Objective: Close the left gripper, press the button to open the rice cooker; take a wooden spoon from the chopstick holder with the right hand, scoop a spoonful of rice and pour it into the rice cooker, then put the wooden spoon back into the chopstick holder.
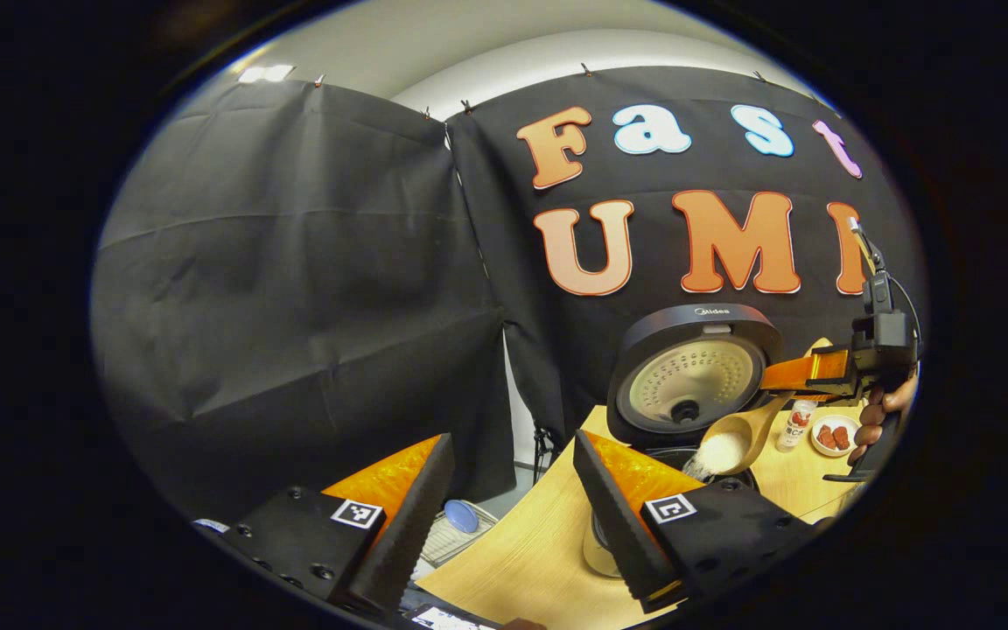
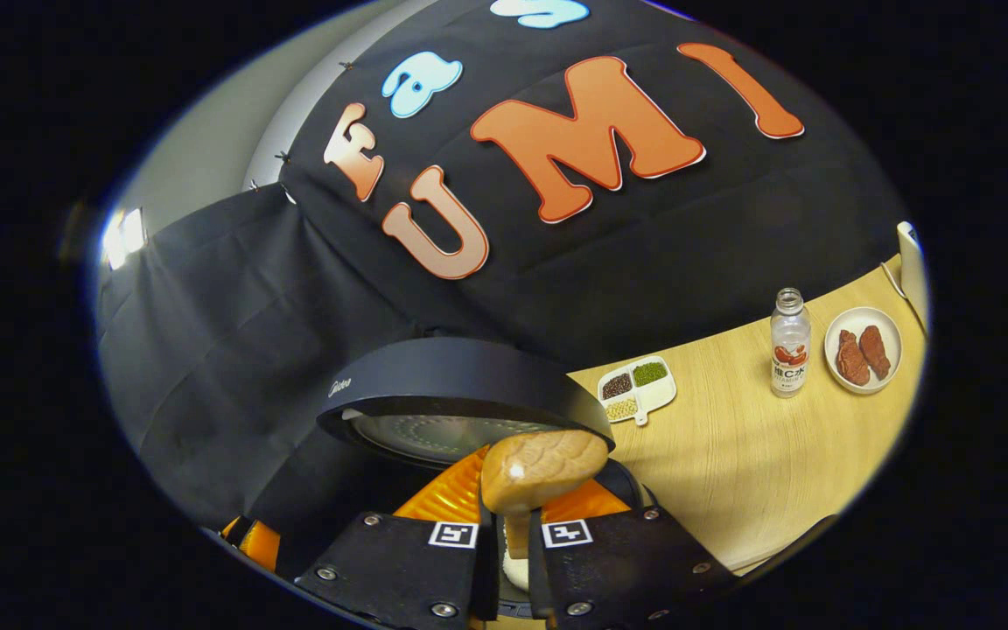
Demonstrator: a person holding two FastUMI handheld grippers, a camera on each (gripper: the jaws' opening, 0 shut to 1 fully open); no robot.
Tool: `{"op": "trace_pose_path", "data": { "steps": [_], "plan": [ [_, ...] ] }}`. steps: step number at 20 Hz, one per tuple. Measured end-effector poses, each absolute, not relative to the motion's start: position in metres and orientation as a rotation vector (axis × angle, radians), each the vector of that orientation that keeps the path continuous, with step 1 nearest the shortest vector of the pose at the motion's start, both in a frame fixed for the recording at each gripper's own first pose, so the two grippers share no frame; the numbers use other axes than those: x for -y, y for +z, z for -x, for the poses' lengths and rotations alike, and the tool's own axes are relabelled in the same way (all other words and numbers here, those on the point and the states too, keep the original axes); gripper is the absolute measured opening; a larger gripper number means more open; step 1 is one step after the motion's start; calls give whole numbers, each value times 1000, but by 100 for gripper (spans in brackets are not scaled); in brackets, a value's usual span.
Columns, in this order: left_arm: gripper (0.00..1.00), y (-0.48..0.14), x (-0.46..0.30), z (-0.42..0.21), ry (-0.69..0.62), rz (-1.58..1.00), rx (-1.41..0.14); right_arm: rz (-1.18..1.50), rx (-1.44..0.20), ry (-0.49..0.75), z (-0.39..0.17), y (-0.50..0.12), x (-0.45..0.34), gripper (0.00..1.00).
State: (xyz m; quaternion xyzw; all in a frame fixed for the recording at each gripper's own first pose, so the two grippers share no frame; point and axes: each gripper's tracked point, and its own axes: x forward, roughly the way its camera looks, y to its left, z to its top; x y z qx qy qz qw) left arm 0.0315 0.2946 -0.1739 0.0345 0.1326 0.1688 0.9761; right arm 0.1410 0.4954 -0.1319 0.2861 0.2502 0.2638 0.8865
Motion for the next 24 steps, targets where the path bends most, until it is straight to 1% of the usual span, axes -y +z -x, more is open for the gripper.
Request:
{"op": "trace_pose_path", "data": {
  "steps": [6,14,15,16,24],
  "plan": [
    [93,-181,-304,-29,357,-47,-281,-489,-480,550,-140,-131,-505,12],
    [93,-184,-308,-29,363,-43,-282,-300,-366,582,-128,-119,-511,12],
    [93,-184,-307,-29,360,-42,-283,-274,-345,590,-128,-116,-513,7],
    [93,-184,-307,-29,361,-43,-282,-246,-324,597,-126,-113,-515,12],
    [93,-185,-305,-23,363,-44,-285,-37,-196,651,-118,-107,-530,13]
  ]
}}
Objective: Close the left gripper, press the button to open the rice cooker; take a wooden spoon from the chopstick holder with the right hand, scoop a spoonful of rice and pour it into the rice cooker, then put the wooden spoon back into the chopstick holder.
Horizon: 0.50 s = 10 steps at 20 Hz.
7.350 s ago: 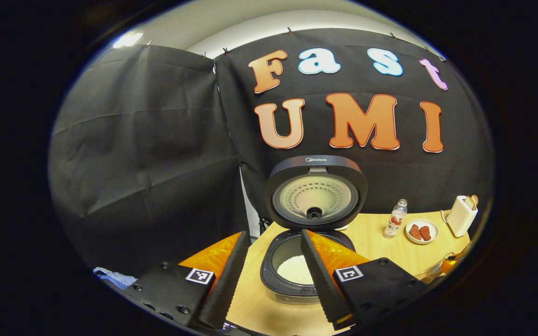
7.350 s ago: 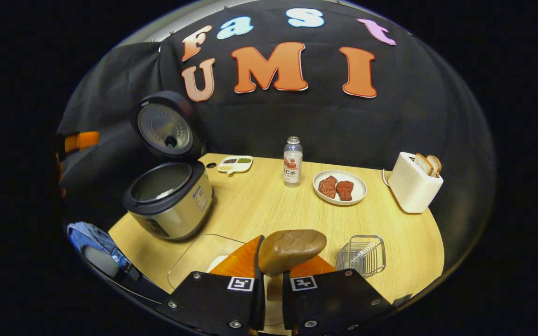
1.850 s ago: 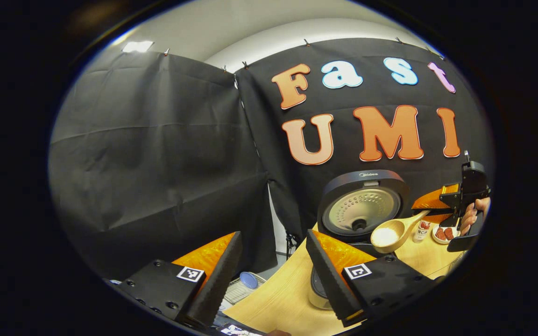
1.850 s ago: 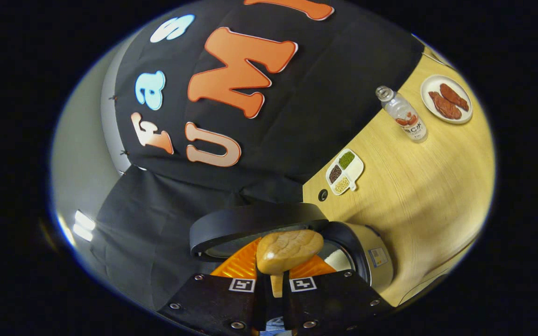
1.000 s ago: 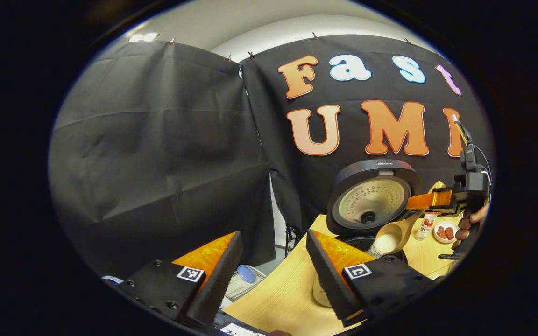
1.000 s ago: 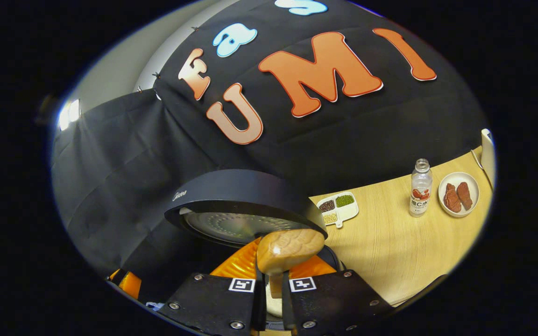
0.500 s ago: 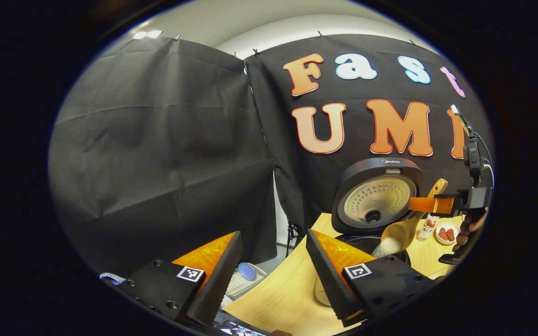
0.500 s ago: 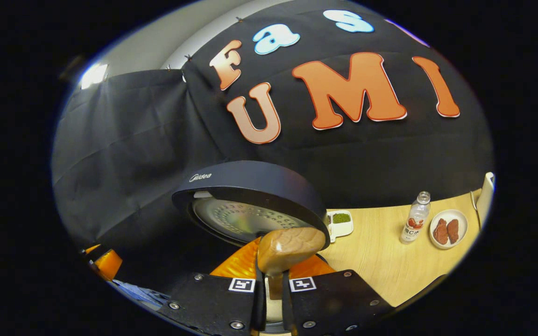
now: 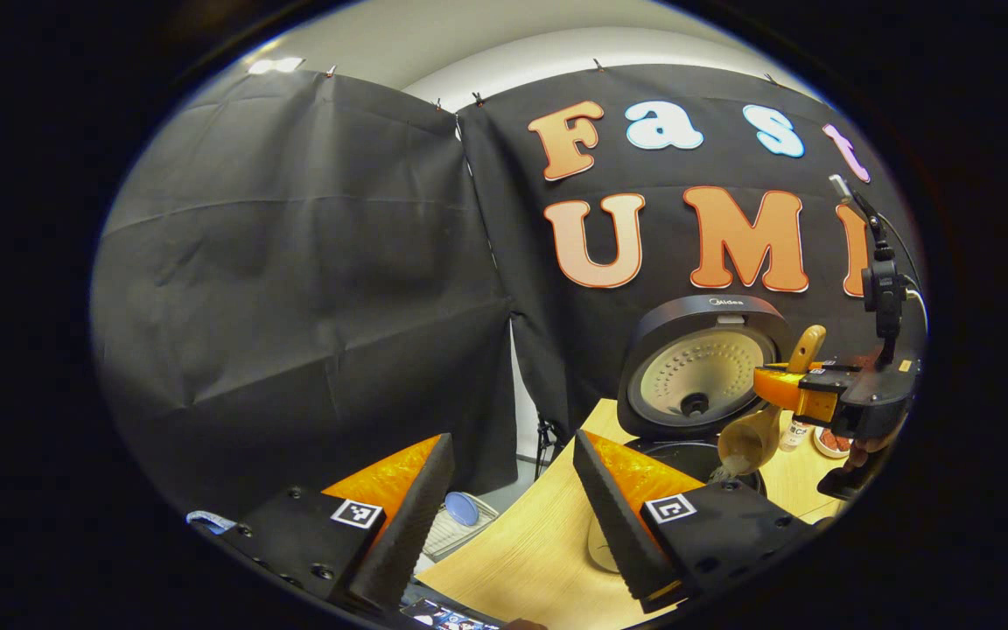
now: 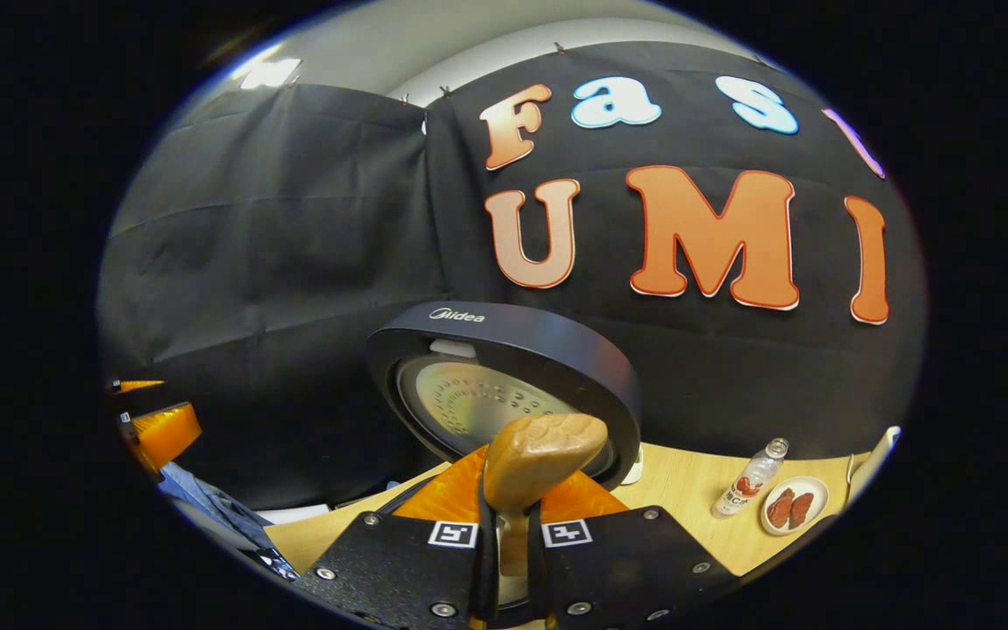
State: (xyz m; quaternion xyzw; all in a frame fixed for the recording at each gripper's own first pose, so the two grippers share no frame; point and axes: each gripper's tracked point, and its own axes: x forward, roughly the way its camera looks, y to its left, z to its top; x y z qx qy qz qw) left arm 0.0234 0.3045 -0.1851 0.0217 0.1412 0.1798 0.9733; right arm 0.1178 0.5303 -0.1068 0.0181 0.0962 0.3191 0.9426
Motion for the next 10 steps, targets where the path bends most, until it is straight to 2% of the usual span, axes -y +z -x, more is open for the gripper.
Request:
{"op": "trace_pose_path", "data": {
  "steps": [10],
  "plan": [
    [94,-191,-306,-13,390,-47,-309,233,32,711,-96,-88,-548,11]
  ]
}}
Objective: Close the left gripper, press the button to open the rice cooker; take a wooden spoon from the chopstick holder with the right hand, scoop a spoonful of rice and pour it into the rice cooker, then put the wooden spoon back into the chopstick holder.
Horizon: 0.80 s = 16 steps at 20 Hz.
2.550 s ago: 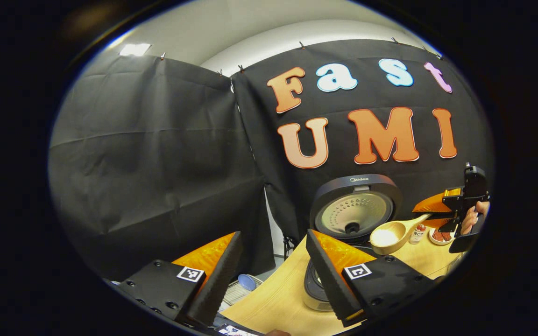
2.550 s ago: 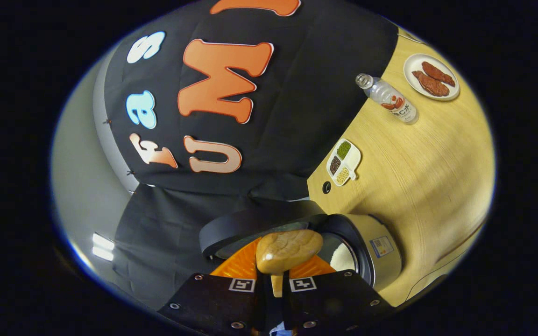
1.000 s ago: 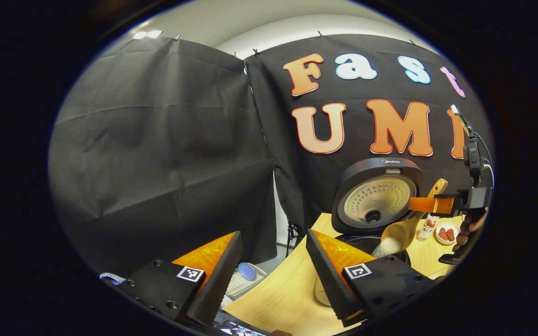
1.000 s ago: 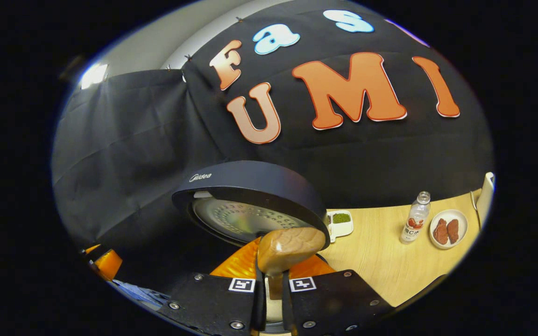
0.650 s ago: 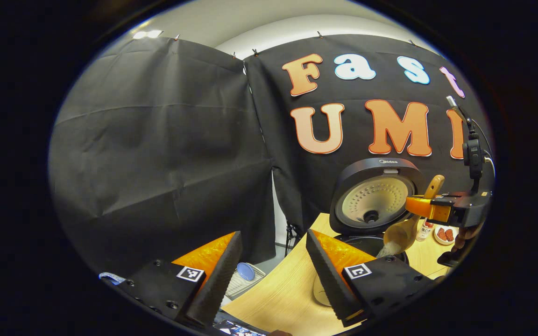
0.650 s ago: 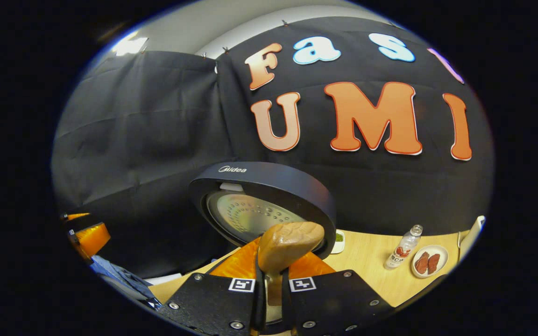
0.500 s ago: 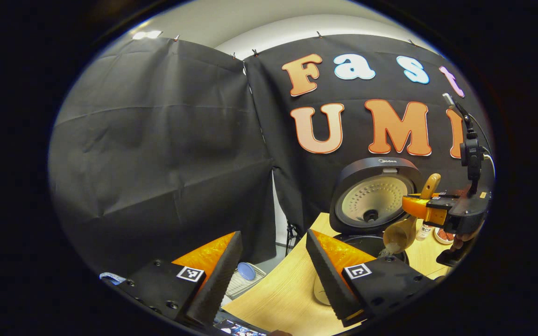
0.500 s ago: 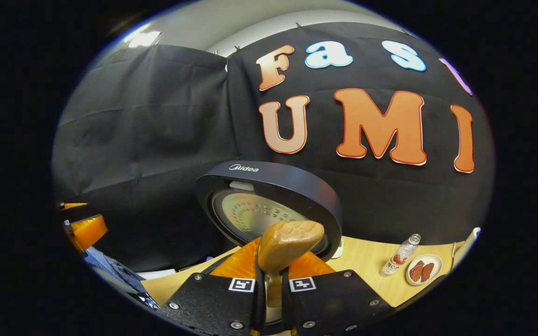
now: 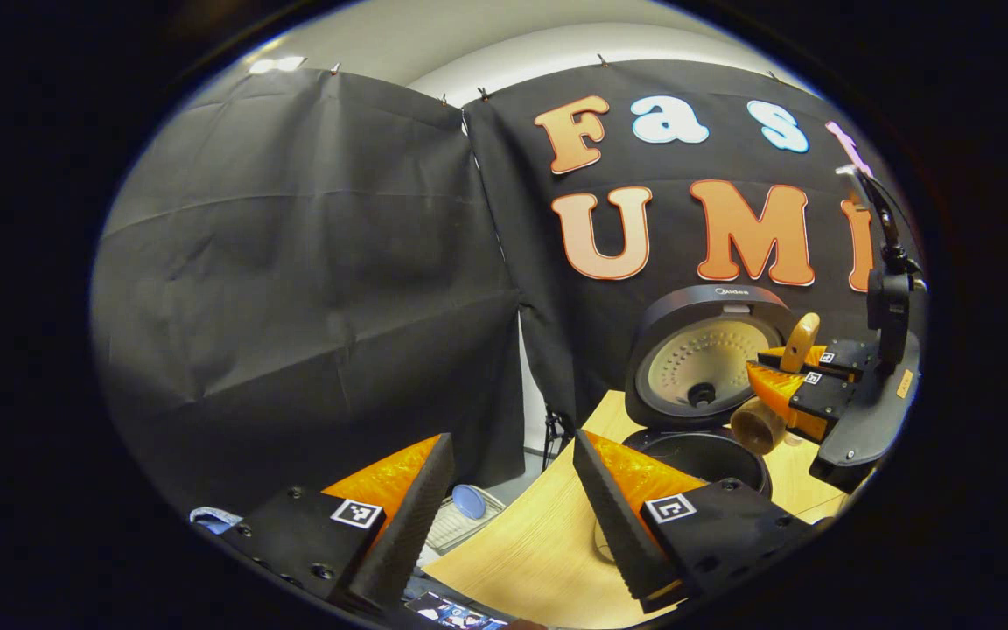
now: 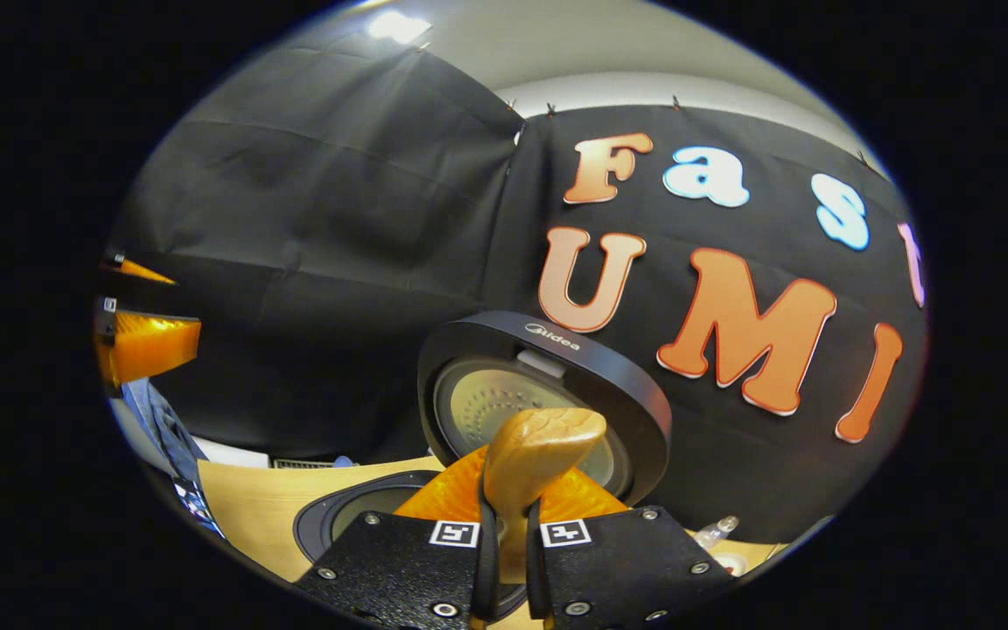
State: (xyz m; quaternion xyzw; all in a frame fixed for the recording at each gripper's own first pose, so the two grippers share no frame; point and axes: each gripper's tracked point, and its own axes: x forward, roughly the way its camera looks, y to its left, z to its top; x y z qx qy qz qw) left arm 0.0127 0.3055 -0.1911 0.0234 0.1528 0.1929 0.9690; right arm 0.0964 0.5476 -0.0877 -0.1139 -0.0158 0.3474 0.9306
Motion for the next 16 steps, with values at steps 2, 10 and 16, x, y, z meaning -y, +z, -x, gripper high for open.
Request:
{"op": "trace_pose_path", "data": {
  "steps": [2,10,16],
  "plan": [
    [94,-192,-301,-13,385,-49,-314,171,7,722,-95,-88,-545,11],
    [93,-189,-275,-20,353,-73,-315,-101,-105,619,-108,-67,-450,12],
    [94,-185,-229,-36,300,-75,-320,-131,-178,455,-115,-97,-329,11]
  ]
}}
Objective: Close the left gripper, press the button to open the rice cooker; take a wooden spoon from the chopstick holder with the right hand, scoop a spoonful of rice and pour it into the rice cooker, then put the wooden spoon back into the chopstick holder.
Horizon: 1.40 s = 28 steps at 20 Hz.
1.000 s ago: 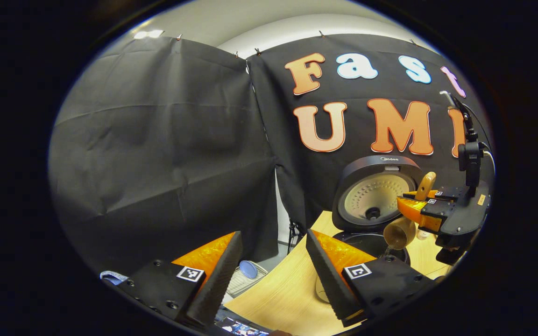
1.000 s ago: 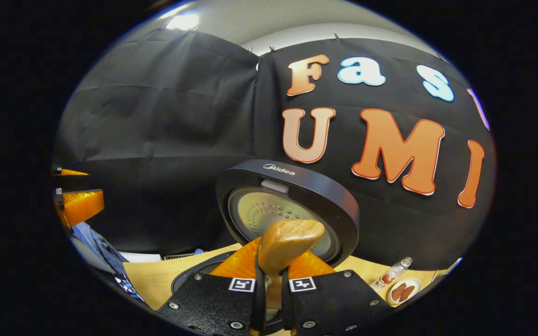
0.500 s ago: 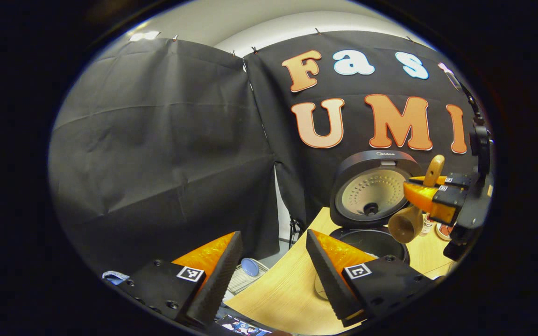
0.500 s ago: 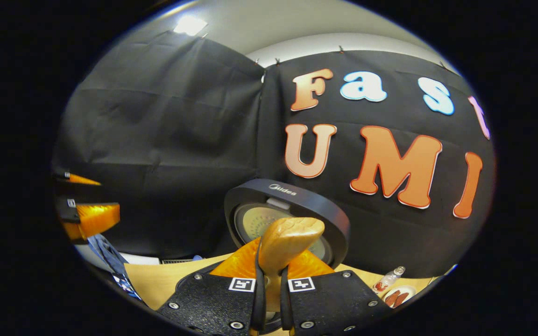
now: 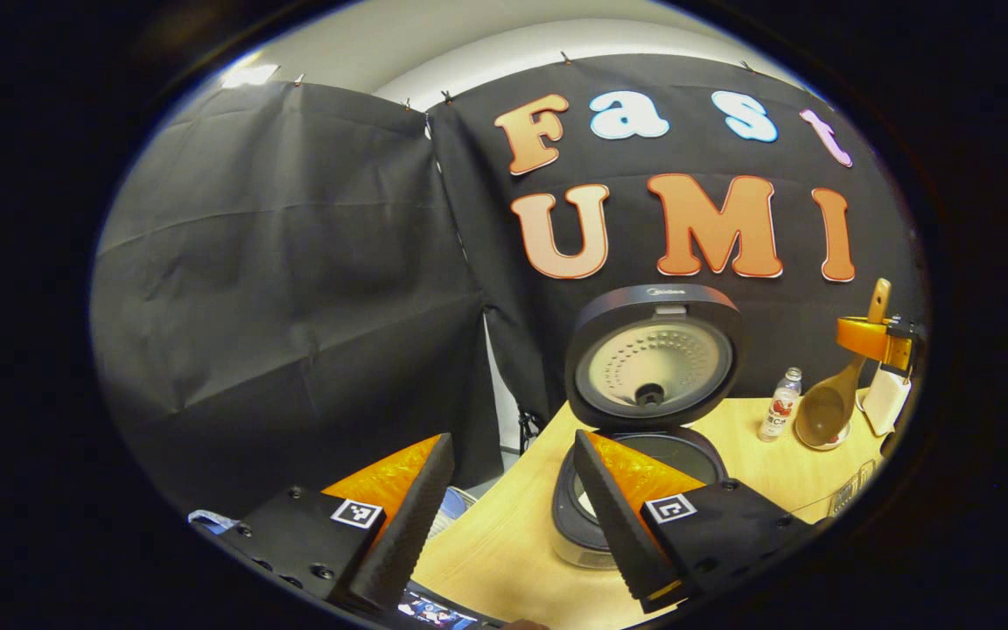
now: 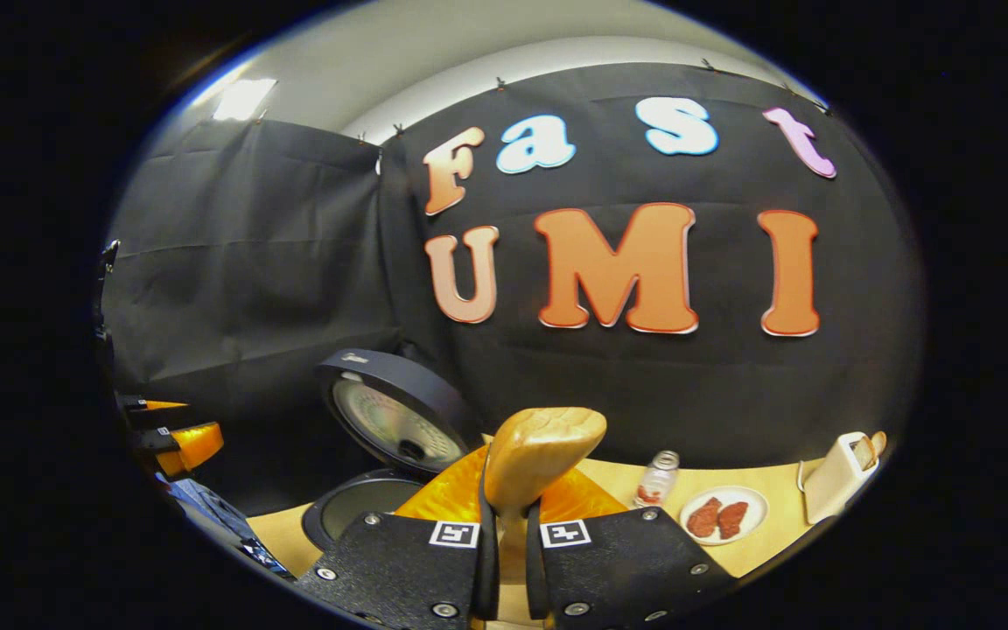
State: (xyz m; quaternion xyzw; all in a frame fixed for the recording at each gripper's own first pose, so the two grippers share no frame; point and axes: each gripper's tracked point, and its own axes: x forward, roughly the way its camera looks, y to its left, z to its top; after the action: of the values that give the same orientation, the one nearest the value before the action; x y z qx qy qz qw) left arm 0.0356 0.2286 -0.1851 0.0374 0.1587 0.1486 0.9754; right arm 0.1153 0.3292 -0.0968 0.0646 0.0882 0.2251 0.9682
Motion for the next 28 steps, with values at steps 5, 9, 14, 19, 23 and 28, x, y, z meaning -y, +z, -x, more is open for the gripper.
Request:
{"op": "trace_pose_path", "data": {
  "steps": [5,9,14,19,23,28],
  "plan": [
    [93,-180,-184,-46,246,-66,-325,-155,-292,299,-100,-156,-230,12],
    [93,-174,-146,-53,198,-45,-329,-176,-350,184,-85,-187,-154,12],
    [93,-165,-117,-56,168,-55,-324,-234,-385,65,-75,-208,-85,11],
    [93,-152,-114,-59,170,-41,-318,-308,-436,-4,-64,-253,-59,12],
    [94,-142,-116,-63,185,-43,-299,-348,-465,-33,-67,-273,-56,12],
    [93,-130,-118,-72,186,-50,-280,-425,-525,-64,-68,-304,-54,12]
  ]
}}
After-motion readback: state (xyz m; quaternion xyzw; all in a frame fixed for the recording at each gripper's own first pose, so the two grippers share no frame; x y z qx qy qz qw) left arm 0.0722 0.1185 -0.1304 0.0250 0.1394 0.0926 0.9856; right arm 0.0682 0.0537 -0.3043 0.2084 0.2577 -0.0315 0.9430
